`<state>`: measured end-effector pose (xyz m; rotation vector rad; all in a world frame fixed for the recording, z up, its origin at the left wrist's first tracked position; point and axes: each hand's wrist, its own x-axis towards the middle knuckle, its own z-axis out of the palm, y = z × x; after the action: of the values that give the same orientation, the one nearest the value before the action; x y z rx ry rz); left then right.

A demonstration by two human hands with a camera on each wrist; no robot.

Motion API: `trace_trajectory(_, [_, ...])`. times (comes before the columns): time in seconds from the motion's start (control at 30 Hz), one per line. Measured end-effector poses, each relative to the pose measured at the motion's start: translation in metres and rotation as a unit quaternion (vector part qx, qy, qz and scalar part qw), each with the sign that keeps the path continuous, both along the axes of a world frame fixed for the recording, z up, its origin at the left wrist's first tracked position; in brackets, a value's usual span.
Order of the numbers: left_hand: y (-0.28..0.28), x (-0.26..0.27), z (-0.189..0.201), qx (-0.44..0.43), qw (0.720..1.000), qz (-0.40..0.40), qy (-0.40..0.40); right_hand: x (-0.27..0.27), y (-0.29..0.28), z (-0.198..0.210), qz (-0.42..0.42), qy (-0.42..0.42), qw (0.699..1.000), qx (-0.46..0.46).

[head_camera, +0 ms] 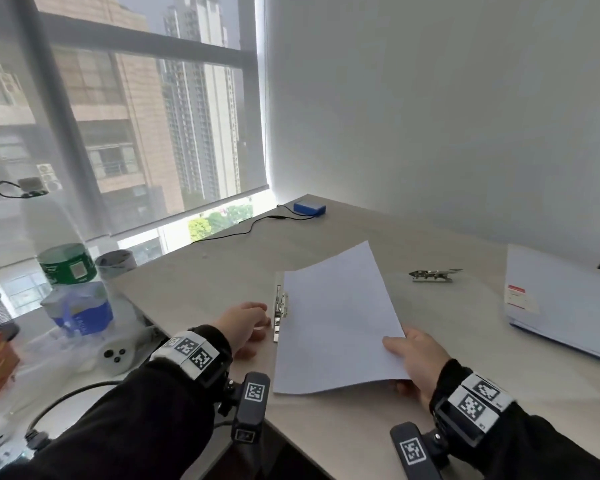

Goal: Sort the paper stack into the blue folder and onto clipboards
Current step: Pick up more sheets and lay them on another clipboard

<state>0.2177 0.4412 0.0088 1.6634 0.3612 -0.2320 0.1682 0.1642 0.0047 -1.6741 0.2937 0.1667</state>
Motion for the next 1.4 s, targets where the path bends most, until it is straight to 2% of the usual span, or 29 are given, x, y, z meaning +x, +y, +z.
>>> trace_trajectory(0.5, [-0.022, 0.050, 0.010, 0.076, 0.996, -0.031, -0.022, 0.002, -0.012, -0.004, 0.005, 0.016, 1.000, 0.009])
trace_trajectory(0.77, [-0.022, 0.062, 0.005, 0.043, 0.999, -0.005, -0.021, 0.004, -0.009, -0.006, 0.009, 0.023, 1.000, -0.001])
trace_trajectory(1.1, [-0.025, 0.057, 0.000, -0.039, 0.997, 0.060, -0.024, 0.006, -0.006, -0.004, 0.030, 0.030, 0.999, -0.019])
trace_trajectory(1.4, [-0.011, 0.034, -0.011, -0.005, 0.998, 0.018, -0.054, 0.008, -0.012, -0.002, 0.035, 0.052, 0.998, 0.013])
